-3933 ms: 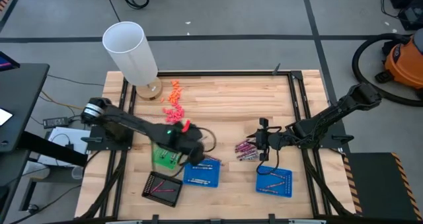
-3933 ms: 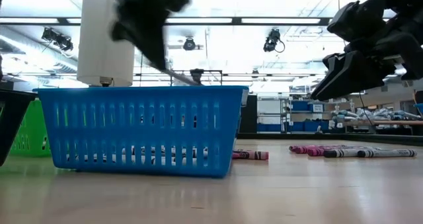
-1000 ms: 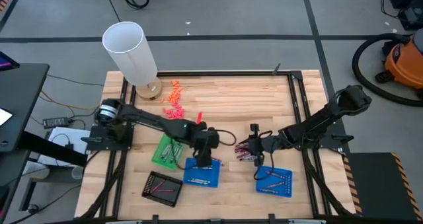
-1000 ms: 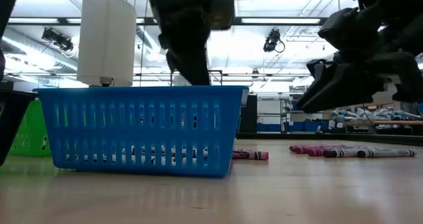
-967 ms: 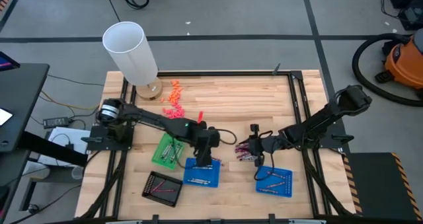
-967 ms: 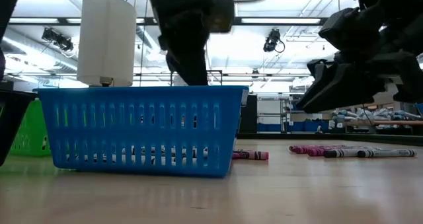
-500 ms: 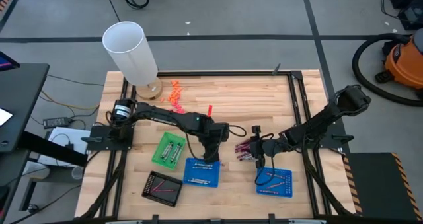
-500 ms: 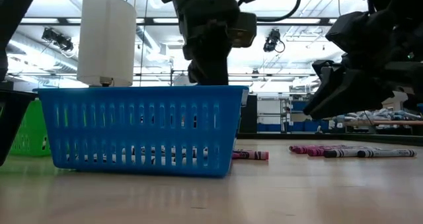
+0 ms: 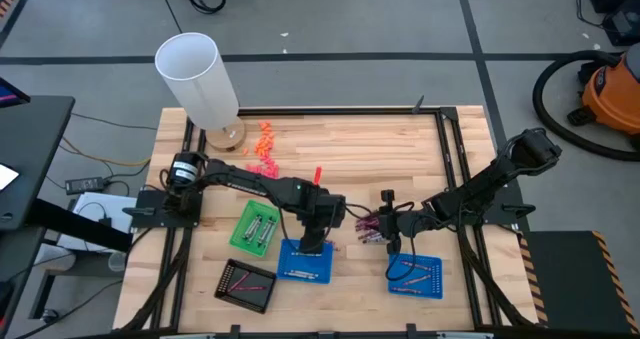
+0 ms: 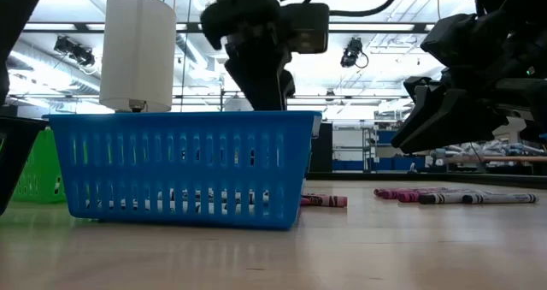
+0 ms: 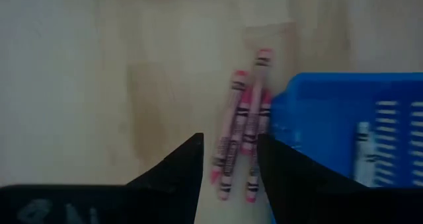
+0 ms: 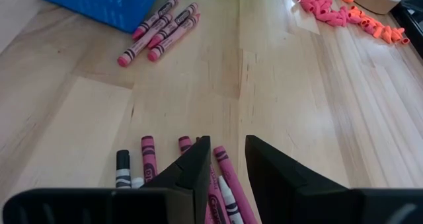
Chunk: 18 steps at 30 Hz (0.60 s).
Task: Sort crayons
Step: Put the pink crayon into the right blue basket
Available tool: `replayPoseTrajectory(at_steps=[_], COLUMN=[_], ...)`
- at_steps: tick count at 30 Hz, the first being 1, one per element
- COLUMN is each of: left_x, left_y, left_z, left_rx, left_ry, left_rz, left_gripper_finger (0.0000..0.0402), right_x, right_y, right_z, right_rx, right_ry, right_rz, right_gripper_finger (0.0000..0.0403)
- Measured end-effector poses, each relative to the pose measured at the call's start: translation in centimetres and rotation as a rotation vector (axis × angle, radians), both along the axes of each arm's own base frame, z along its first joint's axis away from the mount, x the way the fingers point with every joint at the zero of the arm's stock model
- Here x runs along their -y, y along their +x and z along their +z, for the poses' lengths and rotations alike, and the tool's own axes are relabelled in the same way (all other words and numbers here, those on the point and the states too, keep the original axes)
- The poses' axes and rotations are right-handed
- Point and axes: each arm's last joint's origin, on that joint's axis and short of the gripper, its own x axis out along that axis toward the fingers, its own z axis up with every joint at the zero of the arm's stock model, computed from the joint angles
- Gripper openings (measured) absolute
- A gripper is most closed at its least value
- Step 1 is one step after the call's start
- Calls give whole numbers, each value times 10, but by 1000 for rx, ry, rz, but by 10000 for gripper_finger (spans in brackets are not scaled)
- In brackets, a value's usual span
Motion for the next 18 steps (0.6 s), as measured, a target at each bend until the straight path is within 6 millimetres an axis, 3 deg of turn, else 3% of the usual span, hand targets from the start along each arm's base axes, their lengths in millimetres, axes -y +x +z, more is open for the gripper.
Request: replayPoseTrajectory(at_steps=[5, 10, 18], left_x=[-4, -8, 11], left_y=[0, 2, 3], left_z=[-1, -20, -40], left_rx=[-8, -82, -141], left_ry=[44, 35, -25], left_rz=[58, 95, -48], left_gripper_finger=[153, 153, 153], right_x=[0, 0, 0], right_y=[0, 0, 0], right_z=[0, 0, 1], right_rx=[0, 0, 6], right_ry=[0, 5, 13], right_rz=[0, 1, 2], right_gripper_finger=[106, 106, 106])
